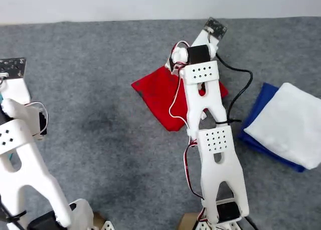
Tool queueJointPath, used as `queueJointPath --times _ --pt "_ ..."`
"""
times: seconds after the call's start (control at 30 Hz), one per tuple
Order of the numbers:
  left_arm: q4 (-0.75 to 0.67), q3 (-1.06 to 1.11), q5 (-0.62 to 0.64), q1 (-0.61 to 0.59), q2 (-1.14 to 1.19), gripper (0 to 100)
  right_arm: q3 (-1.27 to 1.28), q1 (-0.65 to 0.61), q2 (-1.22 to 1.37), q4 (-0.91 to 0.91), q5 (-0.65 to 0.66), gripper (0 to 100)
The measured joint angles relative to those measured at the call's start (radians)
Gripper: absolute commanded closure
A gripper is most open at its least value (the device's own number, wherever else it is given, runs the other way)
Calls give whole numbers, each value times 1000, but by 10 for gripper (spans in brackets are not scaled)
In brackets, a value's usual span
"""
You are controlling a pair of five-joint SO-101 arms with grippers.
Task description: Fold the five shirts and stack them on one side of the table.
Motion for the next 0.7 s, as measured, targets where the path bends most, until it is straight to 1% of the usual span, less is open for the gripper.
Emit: queueJointPath --times 0.17,0.33,0.43,0.5,0.57,0.7 --pt "0 0 0 0 0 994 86 0 0 2 -58 462" --pt "0 11 0 0 0 994 186 -9 6 -11 -80 462" --pt "0 43 0 0 0 994 233 -17 72 -74 -80 475" --pt "0 63 0 0 0 994 238 -12 109 -118 -80 518" --pt "-2 74 0 0 0 994 235 -18 129 -157 -75 587" --pt "-25 81 0 0 0 994 212 -18 150 -175 -68 787"
